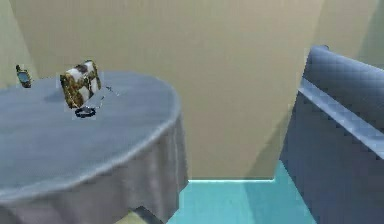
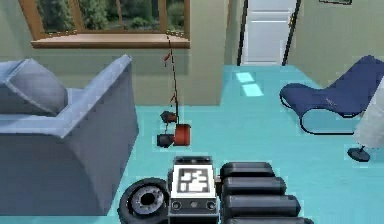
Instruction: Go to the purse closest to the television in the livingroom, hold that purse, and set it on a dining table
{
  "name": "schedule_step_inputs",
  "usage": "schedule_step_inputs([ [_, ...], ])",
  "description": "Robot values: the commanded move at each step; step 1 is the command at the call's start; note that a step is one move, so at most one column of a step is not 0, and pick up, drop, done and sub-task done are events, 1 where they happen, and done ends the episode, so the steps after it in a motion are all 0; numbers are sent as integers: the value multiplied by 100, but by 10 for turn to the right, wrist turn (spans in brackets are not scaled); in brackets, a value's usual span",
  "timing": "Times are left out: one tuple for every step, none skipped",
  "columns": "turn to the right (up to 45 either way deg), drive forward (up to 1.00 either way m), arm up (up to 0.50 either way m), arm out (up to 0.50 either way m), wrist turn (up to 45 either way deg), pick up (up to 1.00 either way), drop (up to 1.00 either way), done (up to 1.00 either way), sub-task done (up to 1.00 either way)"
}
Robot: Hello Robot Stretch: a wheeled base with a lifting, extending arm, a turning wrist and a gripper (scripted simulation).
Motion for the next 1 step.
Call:
schedule_step_inputs([
  [-240,0,0,0,0,0,0,0,0],
])
